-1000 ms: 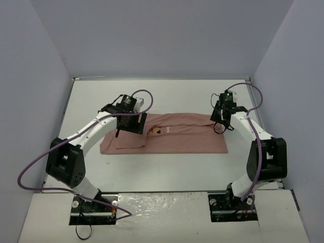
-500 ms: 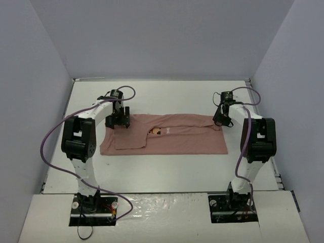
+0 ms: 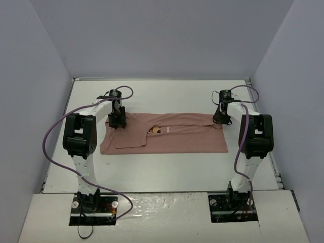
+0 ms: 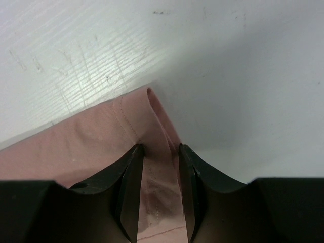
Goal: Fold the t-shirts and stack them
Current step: Fold the other side of the tshirt into a rectangle
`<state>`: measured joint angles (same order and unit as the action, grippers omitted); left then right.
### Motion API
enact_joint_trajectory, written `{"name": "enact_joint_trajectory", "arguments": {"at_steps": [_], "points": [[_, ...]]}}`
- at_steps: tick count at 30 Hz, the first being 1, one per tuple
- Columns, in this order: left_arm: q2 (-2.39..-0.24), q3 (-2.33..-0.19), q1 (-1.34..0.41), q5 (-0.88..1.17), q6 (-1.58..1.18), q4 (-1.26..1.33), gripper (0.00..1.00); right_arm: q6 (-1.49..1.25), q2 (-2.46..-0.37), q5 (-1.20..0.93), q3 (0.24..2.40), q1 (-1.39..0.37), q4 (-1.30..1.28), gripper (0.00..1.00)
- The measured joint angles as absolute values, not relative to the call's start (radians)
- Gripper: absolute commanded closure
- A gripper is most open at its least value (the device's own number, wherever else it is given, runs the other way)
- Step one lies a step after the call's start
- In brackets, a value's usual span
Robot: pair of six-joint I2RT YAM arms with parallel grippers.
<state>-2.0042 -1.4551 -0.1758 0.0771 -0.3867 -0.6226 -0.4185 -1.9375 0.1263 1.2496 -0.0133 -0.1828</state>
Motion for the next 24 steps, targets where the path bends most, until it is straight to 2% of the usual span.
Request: {"name": "enact_joint_trajectory", "arguments": {"at_steps": [10,15,24], "points": [[-2.007,-1.456,-0.15,0.081,-0.395,-0.618,0.65,-0.337,-1.947,0.227,1.328,0.032,-0.192,0.68],[-2.005,-1.457,-0.15,0.082,-0.398,-0.618,0.64,-0.321,-1.901,0.188,1.325,0.026,-0.201,0.68],[-1.995,-1.455,-0.146,0.105,-0.408,-0.619,0.64,-0.41,-1.689,0.076,1.136,0.005,-0.197,0.64]]}}
